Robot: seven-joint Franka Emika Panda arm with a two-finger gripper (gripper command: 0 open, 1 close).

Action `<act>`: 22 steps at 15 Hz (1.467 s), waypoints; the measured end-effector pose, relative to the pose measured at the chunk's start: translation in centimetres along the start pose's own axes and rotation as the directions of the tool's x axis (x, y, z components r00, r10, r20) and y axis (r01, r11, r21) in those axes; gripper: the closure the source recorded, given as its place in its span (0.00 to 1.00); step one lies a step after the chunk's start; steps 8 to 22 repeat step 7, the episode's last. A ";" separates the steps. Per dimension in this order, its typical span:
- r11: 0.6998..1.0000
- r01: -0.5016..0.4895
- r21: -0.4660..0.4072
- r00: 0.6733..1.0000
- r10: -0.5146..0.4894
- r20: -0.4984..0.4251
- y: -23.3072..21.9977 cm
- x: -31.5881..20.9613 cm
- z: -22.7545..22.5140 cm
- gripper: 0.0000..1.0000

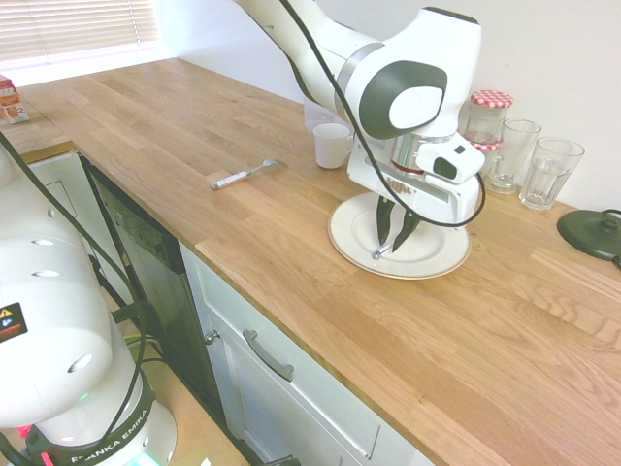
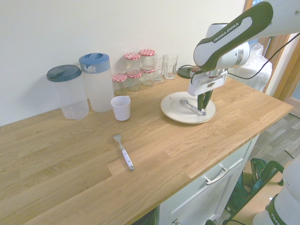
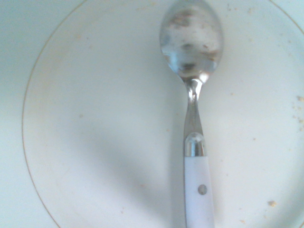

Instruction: Put the spoon into the plate

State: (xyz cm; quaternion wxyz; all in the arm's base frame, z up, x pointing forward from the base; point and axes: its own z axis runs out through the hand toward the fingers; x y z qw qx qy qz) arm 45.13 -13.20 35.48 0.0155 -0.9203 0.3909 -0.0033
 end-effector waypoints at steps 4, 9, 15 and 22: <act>1.000 0.007 0.006 1.000 -0.006 -0.013 -0.2 -0.4 -1.3 0.00; 0.999 0.037 -0.001 0.999 -0.037 -0.030 -1.4 -3.8 -6.9 0.00; 0.999 0.037 -0.001 0.999 -0.037 -0.030 -1.4 -3.8 -6.9 0.00; 0.999 0.037 -0.001 0.999 -0.037 -0.030 -1.4 -3.8 -6.9 0.00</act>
